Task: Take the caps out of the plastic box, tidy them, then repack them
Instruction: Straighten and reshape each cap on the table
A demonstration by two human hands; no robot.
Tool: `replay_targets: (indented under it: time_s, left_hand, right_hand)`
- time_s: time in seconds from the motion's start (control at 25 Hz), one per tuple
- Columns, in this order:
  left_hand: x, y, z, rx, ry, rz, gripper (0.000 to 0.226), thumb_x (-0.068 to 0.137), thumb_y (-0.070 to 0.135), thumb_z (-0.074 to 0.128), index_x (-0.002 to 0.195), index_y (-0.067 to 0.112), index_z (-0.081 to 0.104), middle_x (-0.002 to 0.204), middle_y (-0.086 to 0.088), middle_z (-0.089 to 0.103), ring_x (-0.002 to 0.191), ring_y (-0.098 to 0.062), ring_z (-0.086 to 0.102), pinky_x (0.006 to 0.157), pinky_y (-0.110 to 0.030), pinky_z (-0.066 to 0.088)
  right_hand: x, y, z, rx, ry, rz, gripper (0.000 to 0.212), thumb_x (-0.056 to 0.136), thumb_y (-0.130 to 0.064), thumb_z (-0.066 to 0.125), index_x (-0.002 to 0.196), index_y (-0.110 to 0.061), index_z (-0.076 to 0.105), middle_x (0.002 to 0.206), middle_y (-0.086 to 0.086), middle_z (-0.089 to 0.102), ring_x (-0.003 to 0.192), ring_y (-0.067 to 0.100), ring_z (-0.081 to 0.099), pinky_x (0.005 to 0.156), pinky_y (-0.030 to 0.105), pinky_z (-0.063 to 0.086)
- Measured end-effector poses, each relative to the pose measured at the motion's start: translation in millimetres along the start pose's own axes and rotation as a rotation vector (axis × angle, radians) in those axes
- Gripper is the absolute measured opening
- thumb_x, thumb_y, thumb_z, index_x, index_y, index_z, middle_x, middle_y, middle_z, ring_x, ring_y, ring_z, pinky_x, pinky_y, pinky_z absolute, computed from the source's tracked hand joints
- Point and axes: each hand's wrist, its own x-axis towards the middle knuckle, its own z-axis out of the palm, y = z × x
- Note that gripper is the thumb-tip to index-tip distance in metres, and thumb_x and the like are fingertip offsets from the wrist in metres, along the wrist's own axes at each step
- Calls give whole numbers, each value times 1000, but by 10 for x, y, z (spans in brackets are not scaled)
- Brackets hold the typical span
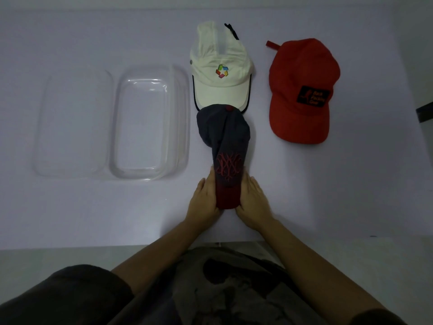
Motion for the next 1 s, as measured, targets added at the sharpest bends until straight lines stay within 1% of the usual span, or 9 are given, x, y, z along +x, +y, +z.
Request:
replay_targets:
  time_s: [0.12,0.28,0.4,0.48,0.6,0.76,0.84,0.92,1.0]
  left_hand:
    - [-4,72,0,-93,112,-79,71,93,30,45,144,-3,9,152,-14,16,139,-22,22,116,-21,13]
    - [9,91,11,1,162,-41,79,91,39,44,141,-13,12,150,-30,21,138,-33,23,113,-41,22]
    - [53,304,-55,-213,131,-228,67,96,41,37,149,11,9,157,-11,15,142,-27,23,117,-38,23]
    - [87,364,-62,-230,201,-288,67,89,62,31,146,26,27,148,0,38,131,-14,42,110,-26,35]
    - [109,397,-97,-194,193,-291,47,100,34,39,145,24,29,132,5,48,115,-2,45,86,2,35]
    - [115,407,-79,-333,149,-262,53,97,20,45,144,7,26,128,-4,48,112,-11,45,100,-20,37]
    - [137,370,-67,-382,110,-299,49,97,10,45,142,2,27,135,-10,45,113,-13,43,105,-22,33]
    - [101,312,-82,-342,100,-272,54,95,8,47,144,6,24,138,-11,44,121,-15,43,102,-15,30]
    - [49,272,-116,-305,123,-233,63,95,16,49,148,14,15,145,-4,37,133,-16,38,103,-16,29]
  right_hand:
    - [-3,-82,-16,193,110,130,74,91,-43,30,145,-3,-1,154,23,17,142,31,22,118,41,16]
    - [9,-202,-45,253,169,198,74,91,-34,40,143,-10,-8,156,18,13,144,28,19,117,44,22]
    - [60,-270,-63,238,181,278,70,95,-26,43,148,-9,0,155,14,22,141,26,28,115,43,28]
    - [83,-345,-97,248,180,314,67,95,-23,45,149,-8,8,150,14,33,134,27,39,111,42,35]
    - [115,-422,-169,364,188,274,57,95,-22,44,146,-7,22,135,16,52,116,28,55,101,35,44]
    - [88,-477,-190,454,141,315,49,97,-16,46,142,-3,32,128,17,56,111,29,57,101,40,44]
    - [122,-392,-59,392,48,355,47,98,-14,43,141,1,32,130,17,53,116,30,53,103,34,41]
    - [186,-295,-2,202,-37,386,45,101,-9,31,142,7,21,138,18,42,126,30,43,97,15,36]
    - [185,-278,-61,77,9,356,45,104,-17,24,146,-4,17,143,6,37,131,19,37,94,8,31]
